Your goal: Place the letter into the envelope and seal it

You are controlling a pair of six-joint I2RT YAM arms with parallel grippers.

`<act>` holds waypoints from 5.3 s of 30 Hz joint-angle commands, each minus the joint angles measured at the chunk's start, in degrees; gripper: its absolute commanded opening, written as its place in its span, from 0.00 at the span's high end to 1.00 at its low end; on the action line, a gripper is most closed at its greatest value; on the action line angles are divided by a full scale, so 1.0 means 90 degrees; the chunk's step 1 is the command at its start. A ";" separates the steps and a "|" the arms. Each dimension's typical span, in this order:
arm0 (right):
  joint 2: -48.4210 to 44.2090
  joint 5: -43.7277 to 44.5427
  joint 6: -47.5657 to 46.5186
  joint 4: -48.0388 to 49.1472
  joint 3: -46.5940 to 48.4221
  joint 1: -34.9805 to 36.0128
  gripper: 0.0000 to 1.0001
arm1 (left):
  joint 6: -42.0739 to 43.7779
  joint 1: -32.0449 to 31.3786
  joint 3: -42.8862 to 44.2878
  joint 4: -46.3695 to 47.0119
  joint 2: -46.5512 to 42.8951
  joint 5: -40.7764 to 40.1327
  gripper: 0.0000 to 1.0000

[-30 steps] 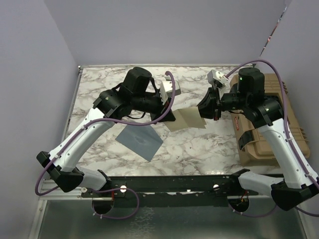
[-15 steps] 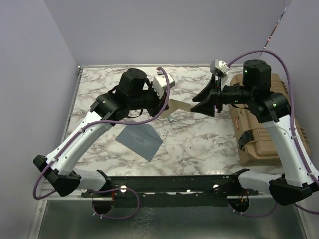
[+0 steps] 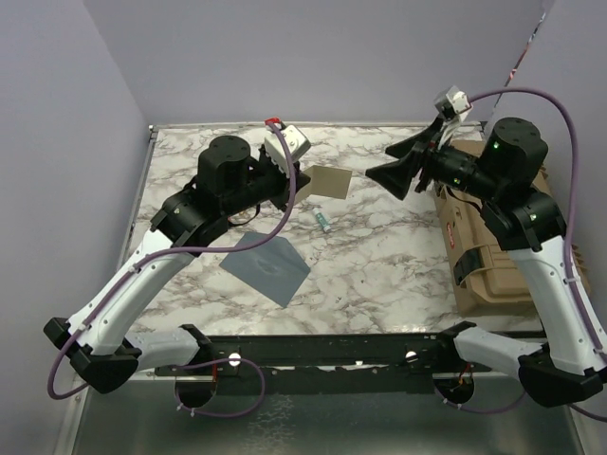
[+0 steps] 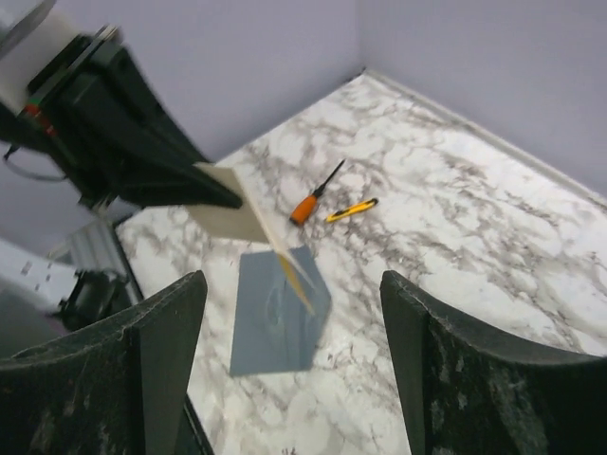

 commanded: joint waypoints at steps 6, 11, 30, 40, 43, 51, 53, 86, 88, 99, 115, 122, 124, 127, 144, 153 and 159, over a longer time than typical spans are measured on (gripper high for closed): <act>0.0746 0.0909 0.0961 0.0614 -0.0036 0.0013 0.21 | -0.0198 -0.0003 -0.0092 0.0645 -0.0292 0.0562 1.00; 0.0937 0.0569 0.1045 0.0810 -0.0300 0.0017 0.21 | -0.0348 -0.0004 -0.0110 0.0767 -0.0280 0.0812 1.00; 0.0741 -0.2977 0.1216 0.2338 -0.1216 0.0015 0.20 | -0.2161 0.0003 -0.0140 0.2259 -0.0145 0.1808 1.00; 0.0601 -0.3705 0.2909 0.4739 -0.1841 0.0017 0.36 | -0.2849 -0.0003 -0.0538 0.3234 -0.0208 0.2361 1.00; 0.0614 -0.3872 0.3385 0.5315 -0.1971 0.0011 0.47 | -0.2865 -0.0002 -0.0607 0.3371 -0.0251 0.2396 1.00; 0.0547 -0.3955 0.3389 0.5226 -0.1937 0.0021 0.94 | -0.2881 -0.0003 -0.0547 0.3431 -0.0266 0.2392 1.00; 0.0507 -0.3732 0.2987 0.4702 -0.1825 0.0022 0.99 | -0.2515 0.0002 -0.0315 0.2744 -0.0260 0.2250 1.00; 0.4130 -0.0713 0.2099 0.1545 -0.1307 0.1285 0.99 | -0.5833 0.0659 -0.3290 -0.1493 -0.0296 -0.3864 0.58; 0.4711 -0.0730 0.1800 0.1074 -0.0853 0.1490 0.99 | -0.5999 0.0938 -0.3868 -0.1417 -0.0384 -0.3516 0.64; 0.6203 0.0151 0.1138 0.0175 0.0021 0.1751 0.99 | -0.5931 0.1888 -0.5553 -0.0385 -0.0372 -0.2016 0.71; 0.6599 0.1257 0.1294 -0.0041 0.0160 0.2283 0.99 | -0.6062 0.2007 -0.6071 0.0082 0.0195 -0.1695 0.71; 0.6475 0.1757 0.2036 -0.0215 0.0193 0.2404 0.99 | -0.6101 0.2007 -0.6158 0.0248 0.0413 -0.1555 0.75; 0.6434 0.1823 0.2112 -0.0266 0.0198 0.2434 0.99 | -0.6102 0.2003 -0.6153 0.0257 0.0433 -0.1568 0.76; 0.6389 0.1810 0.2085 -0.0165 0.0114 0.2461 0.99 | -0.6076 0.2005 -0.6136 0.0287 0.0460 -0.1545 0.76; 0.6569 0.1709 0.2191 -0.0223 0.0359 0.2839 0.99 | -0.5918 0.2018 -0.6046 0.0679 0.0793 -0.1245 0.76; 0.6035 0.2570 0.2259 -0.0586 0.0482 0.2841 0.52 | -0.5844 0.2020 -0.6021 0.0680 0.0841 -0.1260 0.76; 0.5868 0.2683 0.2398 -0.0391 0.0278 0.2839 0.50 | -0.5802 0.2048 -0.5978 0.0679 0.0882 -0.1237 0.76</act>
